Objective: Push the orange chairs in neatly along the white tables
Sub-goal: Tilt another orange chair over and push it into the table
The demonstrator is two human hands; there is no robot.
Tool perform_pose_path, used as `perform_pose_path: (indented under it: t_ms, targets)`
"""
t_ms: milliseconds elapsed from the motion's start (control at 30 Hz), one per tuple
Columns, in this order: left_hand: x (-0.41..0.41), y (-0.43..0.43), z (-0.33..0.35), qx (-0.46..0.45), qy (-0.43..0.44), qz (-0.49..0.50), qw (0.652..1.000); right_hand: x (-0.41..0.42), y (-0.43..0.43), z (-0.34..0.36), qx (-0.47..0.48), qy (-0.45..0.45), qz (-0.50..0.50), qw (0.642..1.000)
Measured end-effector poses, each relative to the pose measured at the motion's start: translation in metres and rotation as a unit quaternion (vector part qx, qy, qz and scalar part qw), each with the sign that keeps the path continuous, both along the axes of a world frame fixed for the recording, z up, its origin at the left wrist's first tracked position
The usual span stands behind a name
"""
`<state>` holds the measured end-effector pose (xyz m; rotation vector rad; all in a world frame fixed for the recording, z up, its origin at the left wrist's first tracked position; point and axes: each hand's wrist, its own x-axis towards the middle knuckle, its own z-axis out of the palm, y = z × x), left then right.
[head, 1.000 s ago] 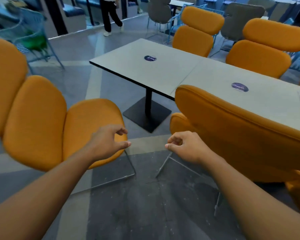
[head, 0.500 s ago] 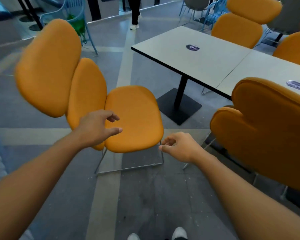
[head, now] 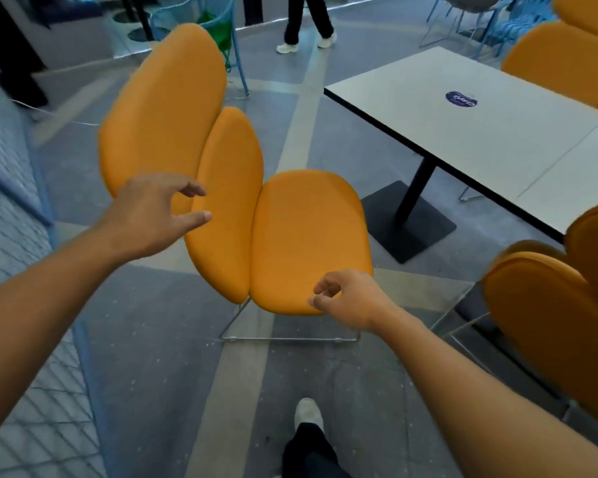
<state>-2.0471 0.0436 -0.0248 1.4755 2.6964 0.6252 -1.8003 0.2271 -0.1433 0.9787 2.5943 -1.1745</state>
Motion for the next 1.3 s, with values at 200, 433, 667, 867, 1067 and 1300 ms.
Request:
perform_pose_path:
  t_ms: [200,433,667,867,1067,1300]
  targets:
    - [-0.039,0.007,0.023,0.001,0.046,0.037,0.998,-0.061,0.015,-0.001,0.022,0.010,0.059,0.998]
    - [-0.087,-0.005,0.042,0.000,0.069,0.106,0.992,-0.129,0.015,0.016,0.052,0.033,0.103,0.993]
    - [-0.146,-0.027,0.036,-0.010,0.032,0.108,0.994,-0.206,-0.026,0.038,0.095,0.125,0.104,0.982]
    - [-0.189,-0.024,0.034,-0.013,-0.023,0.062,0.998,-0.263,-0.076,0.057,0.099,0.170,0.073,0.978]
    - [-0.215,-0.009,0.028,-0.042,-0.047,0.002,0.998,-0.303,-0.110,0.057,0.107,0.163,0.037,0.980]
    - [-0.226,-0.002,0.010,-0.087,-0.038,-0.030,0.995,-0.329,-0.130,0.050,0.111,0.142,0.015,0.983]
